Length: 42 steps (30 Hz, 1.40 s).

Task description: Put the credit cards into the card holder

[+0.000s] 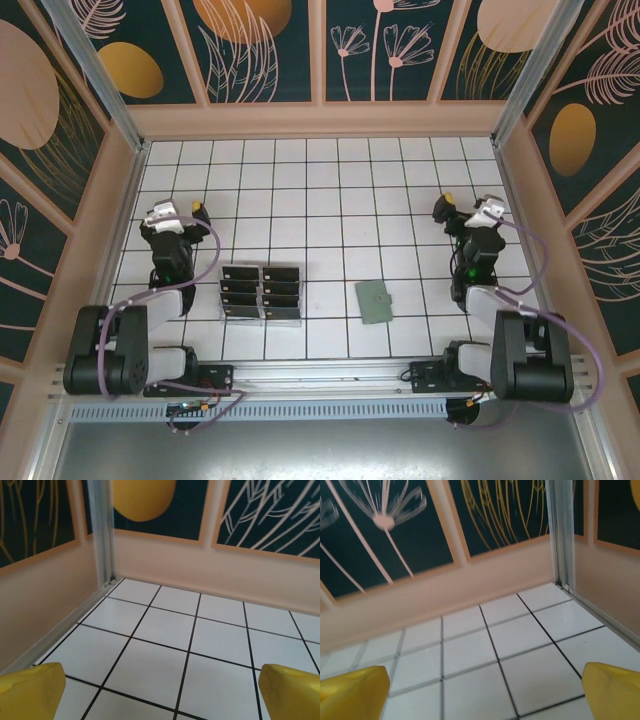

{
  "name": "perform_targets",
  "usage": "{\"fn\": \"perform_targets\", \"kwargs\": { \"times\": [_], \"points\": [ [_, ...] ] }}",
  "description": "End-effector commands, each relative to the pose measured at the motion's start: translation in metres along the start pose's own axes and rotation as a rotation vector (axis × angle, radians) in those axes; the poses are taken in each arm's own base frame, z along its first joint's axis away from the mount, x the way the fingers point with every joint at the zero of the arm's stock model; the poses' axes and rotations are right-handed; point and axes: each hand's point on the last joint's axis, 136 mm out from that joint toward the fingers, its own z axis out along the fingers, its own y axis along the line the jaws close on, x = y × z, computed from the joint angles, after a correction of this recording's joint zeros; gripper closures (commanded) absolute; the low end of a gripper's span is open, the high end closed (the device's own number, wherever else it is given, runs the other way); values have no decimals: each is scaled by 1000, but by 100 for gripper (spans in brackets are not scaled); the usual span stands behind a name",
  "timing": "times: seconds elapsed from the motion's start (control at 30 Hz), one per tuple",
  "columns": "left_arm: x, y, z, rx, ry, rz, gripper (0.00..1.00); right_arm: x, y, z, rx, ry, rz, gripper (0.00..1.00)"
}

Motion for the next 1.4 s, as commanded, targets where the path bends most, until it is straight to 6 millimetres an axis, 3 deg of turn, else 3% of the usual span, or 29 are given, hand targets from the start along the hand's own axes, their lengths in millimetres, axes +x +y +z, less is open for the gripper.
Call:
{"fn": "perform_targets", "kwargs": {
  "times": [0.0,0.13,0.27,0.4,0.47,0.67,0.83,0.97,1.13,1.2,1.37],
  "points": [
    [-4,9,0,-77,104,-98,1,-14,3,-10,-27,0,268,1],
    [-16,-3,-10,-40,211,-221,1,-35,47,-29,-309,31,364,1],
    [-32,-27,-29,72,323,-312,1,-30,94,-40,-470,190,398,9],
    [-37,-45,-52,157,442,-380,1,3,142,-54,-499,384,353,13],
    [-30,-52,-62,183,515,-413,2,25,173,-71,-543,477,312,15],
    [-7,-66,-90,271,655,-468,1,93,232,-135,-605,730,250,19],
    [-3,-62,-105,271,686,-423,1,144,261,-190,-626,882,116,20],
    [18,-58,-113,259,727,-428,2,173,276,-220,-632,956,68,19],
    [38,-61,-123,290,758,-486,1,196,298,-247,-644,1013,1,19],
    [37,-65,-125,311,750,-513,1,203,305,-255,-650,1026,-17,19],
    [56,-67,-130,324,780,-582,1,220,309,-259,-630,1044,-51,19]
  ]
}}
